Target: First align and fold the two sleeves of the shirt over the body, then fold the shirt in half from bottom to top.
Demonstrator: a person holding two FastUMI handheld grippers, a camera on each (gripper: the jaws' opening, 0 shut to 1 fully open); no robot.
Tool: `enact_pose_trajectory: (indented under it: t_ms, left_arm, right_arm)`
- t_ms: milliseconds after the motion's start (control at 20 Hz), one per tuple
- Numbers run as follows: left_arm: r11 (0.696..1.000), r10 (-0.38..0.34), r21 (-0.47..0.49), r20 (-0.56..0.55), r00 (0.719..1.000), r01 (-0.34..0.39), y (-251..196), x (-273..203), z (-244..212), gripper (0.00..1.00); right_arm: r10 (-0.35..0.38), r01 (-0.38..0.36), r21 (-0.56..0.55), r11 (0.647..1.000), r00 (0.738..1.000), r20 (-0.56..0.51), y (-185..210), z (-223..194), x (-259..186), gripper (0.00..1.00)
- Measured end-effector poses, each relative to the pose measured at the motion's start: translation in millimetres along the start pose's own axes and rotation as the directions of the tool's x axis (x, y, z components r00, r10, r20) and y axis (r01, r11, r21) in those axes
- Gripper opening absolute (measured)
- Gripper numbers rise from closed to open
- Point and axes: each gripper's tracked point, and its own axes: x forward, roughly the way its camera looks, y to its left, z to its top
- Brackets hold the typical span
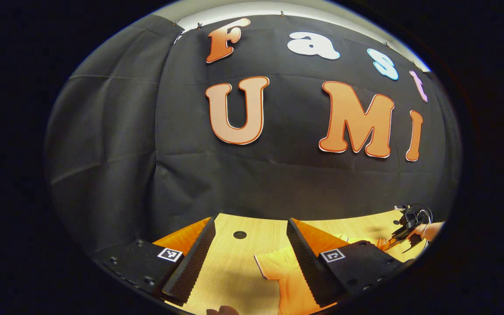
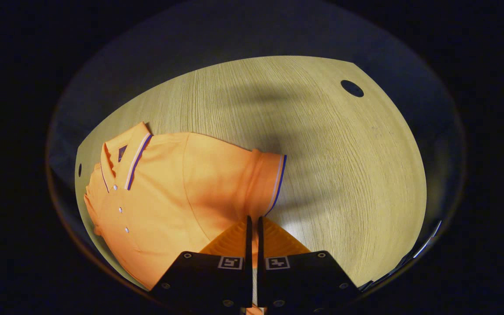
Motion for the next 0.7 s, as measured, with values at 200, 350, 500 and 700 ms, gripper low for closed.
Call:
enact_pose_trajectory:
  t_ms: [200, 350, 500, 700]
  left_arm:
    - [1.000, -0.009, -0.003, 0.006, 1.000, 0.009, 14, 0, 0, 0.98]
    - [1.000, -0.022, -0.012, 0.004, 1.000, 0.022, 24, 0, -1, 0.98]
    - [0.999, -0.036, -0.018, 0.001, 0.999, 0.036, 33, 1, -3, 0.98]
    - [0.999, -0.042, -0.017, 0.002, 0.999, 0.042, 51, -1, -5, 0.98]
  right_arm:
    - [-0.020, 0.021, -0.010, 1.000, 0.998, 0.055, 9, 14, -23, 0.04]
    - [0.008, -0.005, -0.028, 1.000, 0.995, 0.096, 34, 22, -52, 0.05]
    - [0.053, -0.044, -0.067, 0.997, 0.991, 0.125, 70, 22, -74, 0.05]
    - [0.123, -0.111, -0.091, 0.990, 0.983, 0.138, 121, 13, -93, 0.05]
